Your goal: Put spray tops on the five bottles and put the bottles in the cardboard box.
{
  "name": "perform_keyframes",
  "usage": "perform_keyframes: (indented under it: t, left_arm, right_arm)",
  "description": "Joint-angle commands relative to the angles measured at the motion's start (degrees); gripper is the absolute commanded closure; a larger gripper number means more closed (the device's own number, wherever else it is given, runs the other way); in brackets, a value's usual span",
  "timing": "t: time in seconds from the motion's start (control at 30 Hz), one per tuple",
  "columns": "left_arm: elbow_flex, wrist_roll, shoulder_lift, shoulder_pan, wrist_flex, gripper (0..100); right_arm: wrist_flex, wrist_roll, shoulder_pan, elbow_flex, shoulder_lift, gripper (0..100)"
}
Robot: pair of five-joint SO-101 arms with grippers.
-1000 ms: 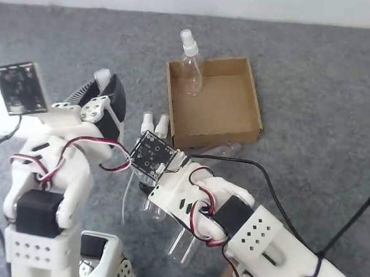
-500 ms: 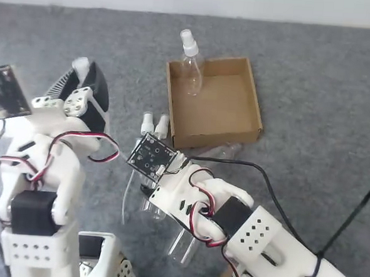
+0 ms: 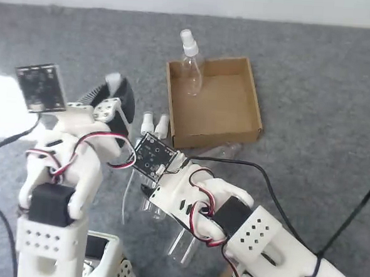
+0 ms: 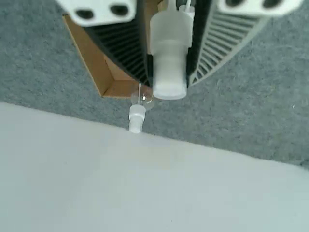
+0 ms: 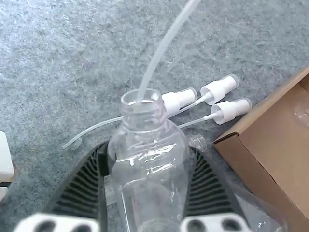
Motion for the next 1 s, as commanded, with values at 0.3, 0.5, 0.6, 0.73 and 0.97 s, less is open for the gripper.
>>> perform_keyframes:
  t: [0.3, 0.5, 0.6, 0.73, 0.97]
  left_arm:
    - [3.65, -0.88, -0.79, 0.0, -1.23, 99]
    - [4.88, -0.88, -0.79, 0.44, -1.32, 99]
    - [4.97, -0.97, -0.79, 0.53, -1.23, 99]
    - [4.79, -0.97, -0.79, 0.79, -0.53, 99]
    - [4.97, -5.1, -0.79, 8.26, 1.58, 99]
  right_arm:
    - [-19.56, -0.53, 3.91, 10.2, -7.87, 99.3]
    - [-31.16, -7.74, 5.76, 15.03, -9.45, 99.3]
    - [-35.03, -9.05, 5.85, 16.7, -9.45, 99.3]
    - [-38.37, -9.23, 5.93, 18.46, -9.45, 99.3]
    - [-38.46, -9.49, 6.99, 18.55, -9.45, 99.3]
